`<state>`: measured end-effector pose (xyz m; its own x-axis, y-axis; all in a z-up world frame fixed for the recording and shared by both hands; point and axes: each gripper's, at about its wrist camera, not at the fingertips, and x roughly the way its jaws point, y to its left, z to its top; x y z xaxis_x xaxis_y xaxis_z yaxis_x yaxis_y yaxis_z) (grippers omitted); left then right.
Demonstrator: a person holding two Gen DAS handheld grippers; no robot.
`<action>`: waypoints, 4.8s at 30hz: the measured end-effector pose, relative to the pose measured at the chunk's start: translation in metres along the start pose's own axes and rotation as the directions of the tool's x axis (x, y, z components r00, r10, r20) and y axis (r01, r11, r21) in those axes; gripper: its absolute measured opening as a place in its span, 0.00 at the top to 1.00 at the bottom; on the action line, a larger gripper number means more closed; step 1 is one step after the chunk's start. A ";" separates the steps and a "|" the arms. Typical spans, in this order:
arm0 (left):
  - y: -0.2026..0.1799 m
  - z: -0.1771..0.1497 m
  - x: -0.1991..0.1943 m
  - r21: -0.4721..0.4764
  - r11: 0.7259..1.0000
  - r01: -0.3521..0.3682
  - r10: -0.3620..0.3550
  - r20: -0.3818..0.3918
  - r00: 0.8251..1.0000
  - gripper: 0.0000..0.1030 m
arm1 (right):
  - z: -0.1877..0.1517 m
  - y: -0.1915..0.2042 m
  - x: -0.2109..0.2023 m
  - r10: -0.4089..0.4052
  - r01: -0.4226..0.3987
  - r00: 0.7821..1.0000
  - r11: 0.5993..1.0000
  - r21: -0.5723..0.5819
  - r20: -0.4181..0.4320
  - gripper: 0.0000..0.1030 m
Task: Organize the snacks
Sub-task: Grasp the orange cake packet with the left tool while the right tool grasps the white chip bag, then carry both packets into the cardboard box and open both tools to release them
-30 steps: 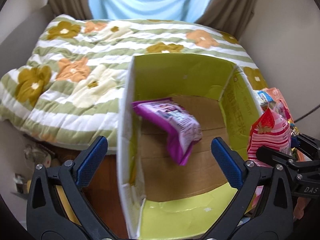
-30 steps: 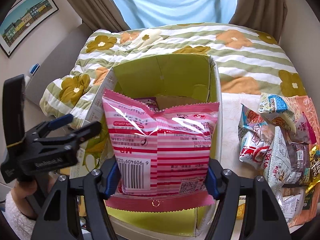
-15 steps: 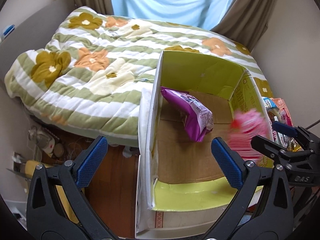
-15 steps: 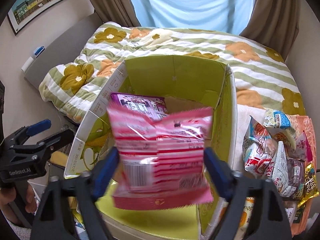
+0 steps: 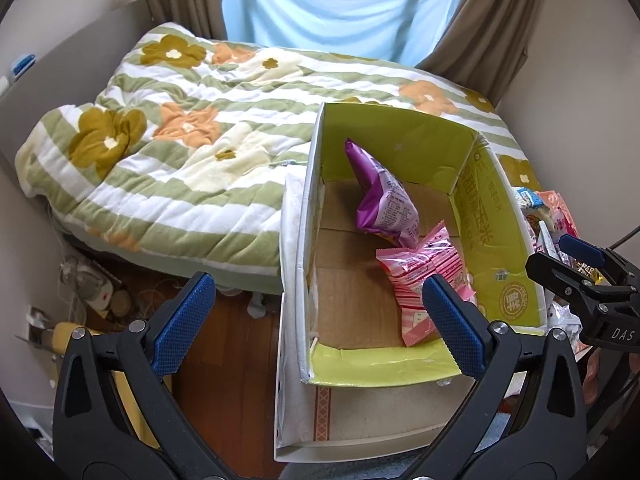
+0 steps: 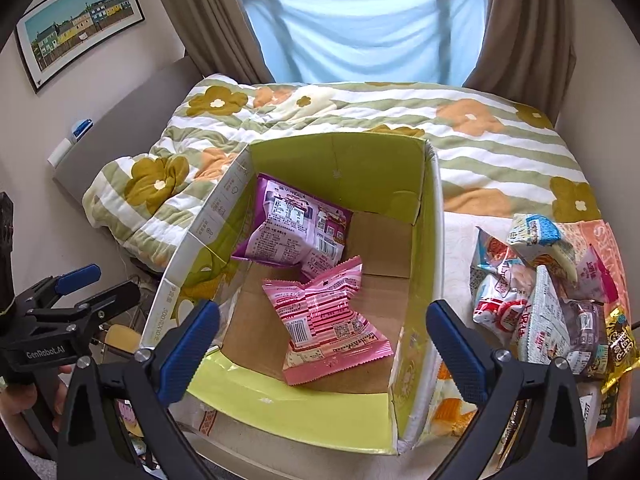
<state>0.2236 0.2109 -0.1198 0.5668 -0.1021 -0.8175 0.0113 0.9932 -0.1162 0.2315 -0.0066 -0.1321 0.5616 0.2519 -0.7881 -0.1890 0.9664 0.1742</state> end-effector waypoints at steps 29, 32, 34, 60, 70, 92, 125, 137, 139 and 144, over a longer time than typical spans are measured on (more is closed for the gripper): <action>-0.184 -0.036 -0.027 0.140 0.982 0.128 -0.131 0.017 0.991 0.00 | -0.064 -0.131 -0.110 -0.089 0.084 0.994 0.993 0.081 0.064 0.00; -0.216 -0.053 -0.024 0.139 0.982 0.131 -0.133 0.004 0.991 0.00 | -0.077 -0.164 -0.122 -0.077 0.073 0.996 0.995 0.074 0.051 0.00; -0.235 -0.064 -0.020 0.130 0.982 0.135 -0.135 -0.007 0.991 0.00 | -0.087 -0.186 -0.123 -0.072 0.070 0.997 0.995 0.068 0.020 0.00; -0.306 -0.129 0.131 0.068 0.992 0.104 -0.090 -0.183 0.979 0.00 | -0.155 -0.249 -0.019 0.027 -0.099 0.980 0.923 -0.371 -0.196 0.00; -0.329 -0.128 0.151 0.158 0.987 0.022 0.001 -0.146 0.989 0.00 | -0.164 -0.240 0.008 0.046 -0.171 0.961 0.875 -0.454 -0.273 0.00; -0.385 -0.143 0.151 0.488 0.872 -0.042 0.106 -0.104 0.989 0.01 | -0.176 -0.249 0.014 0.055 -0.204 0.942 0.878 -0.433 -0.331 0.02; -0.336 -0.134 0.087 0.372 0.927 0.050 0.013 -0.164 0.986 0.29 | -0.149 -0.252 -0.022 0.056 -0.162 0.963 0.900 -0.404 -0.262 0.33; -0.328 -0.103 0.005 0.328 0.945 0.002 0.002 -0.014 1.000 0.29 | -0.117 -0.248 -0.086 0.083 -0.129 0.987 0.919 -0.372 -0.136 0.33; -0.323 -0.095 -0.005 0.306 0.952 -0.009 0.007 0.009 1.000 0.29 | -0.107 -0.244 -0.097 0.083 -0.121 0.990 0.919 -0.376 -0.115 0.33; -0.300 -0.074 -0.021 0.246 0.969 -0.017 0.005 0.048 0.999 0.29 | -0.084 -0.224 -0.111 0.082 -0.104 0.994 0.919 -0.380 -0.074 0.33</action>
<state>0.1470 -0.0896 -0.1098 0.6056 -0.0943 -0.7902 0.2039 0.9782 0.0395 0.1437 -0.2552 -0.1331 0.4829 0.3260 -0.8127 -0.5387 0.8423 0.0178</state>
